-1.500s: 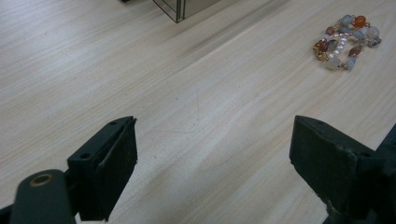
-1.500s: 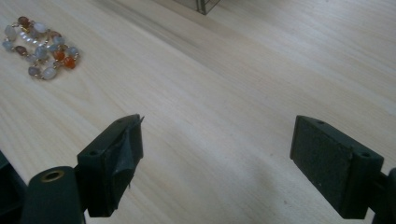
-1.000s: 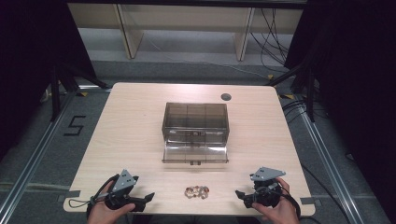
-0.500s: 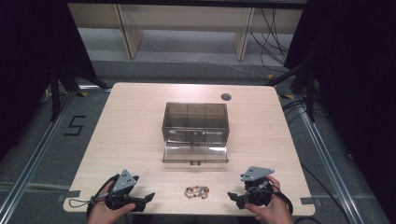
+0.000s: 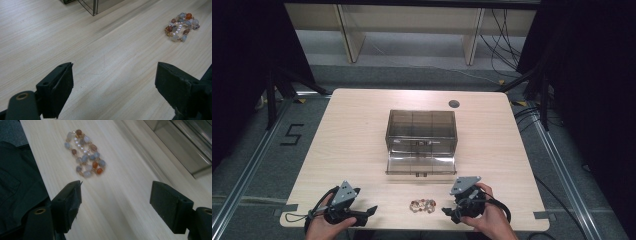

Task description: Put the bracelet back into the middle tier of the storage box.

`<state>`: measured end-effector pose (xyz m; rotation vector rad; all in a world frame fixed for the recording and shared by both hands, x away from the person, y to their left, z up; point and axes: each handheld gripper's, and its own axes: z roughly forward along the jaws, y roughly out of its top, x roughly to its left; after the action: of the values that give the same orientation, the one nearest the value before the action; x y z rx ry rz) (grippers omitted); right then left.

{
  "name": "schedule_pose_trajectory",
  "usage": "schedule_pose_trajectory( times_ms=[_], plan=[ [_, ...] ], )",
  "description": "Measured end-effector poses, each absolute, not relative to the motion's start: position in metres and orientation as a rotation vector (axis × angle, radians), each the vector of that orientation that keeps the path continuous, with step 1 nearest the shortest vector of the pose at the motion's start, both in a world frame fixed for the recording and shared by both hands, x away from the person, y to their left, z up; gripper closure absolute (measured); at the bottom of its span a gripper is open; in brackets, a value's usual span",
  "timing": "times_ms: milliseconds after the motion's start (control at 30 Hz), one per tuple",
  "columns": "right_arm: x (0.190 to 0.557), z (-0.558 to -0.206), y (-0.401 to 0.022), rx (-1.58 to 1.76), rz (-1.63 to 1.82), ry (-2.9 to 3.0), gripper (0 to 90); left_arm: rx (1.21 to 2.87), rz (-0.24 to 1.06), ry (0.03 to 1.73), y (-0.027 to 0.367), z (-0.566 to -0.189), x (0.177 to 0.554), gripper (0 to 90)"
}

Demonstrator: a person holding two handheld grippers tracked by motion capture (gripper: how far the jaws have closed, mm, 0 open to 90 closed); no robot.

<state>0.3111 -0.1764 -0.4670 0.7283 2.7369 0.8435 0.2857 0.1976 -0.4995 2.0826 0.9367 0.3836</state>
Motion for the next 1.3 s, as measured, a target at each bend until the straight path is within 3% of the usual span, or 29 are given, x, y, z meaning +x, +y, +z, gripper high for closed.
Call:
schedule_pose_trajectory(
  times_ms=[533,1167,1300],
  plan=[
    [0.321,-0.472,-0.127,0.542,0.766,2.871,31.2,2.057,0.361,0.936,0.196,-0.5,0.286,15.0],
    [0.331,-0.484,-0.1,0.466,0.663,2.941,46.3,2.121,0.404,0.863,0.2,-0.497,0.288,15.0],
    [0.333,-0.485,-0.097,0.438,0.624,2.969,49.7,2.057,0.36,0.927,0.195,-0.499,0.284,15.0]
  ],
)
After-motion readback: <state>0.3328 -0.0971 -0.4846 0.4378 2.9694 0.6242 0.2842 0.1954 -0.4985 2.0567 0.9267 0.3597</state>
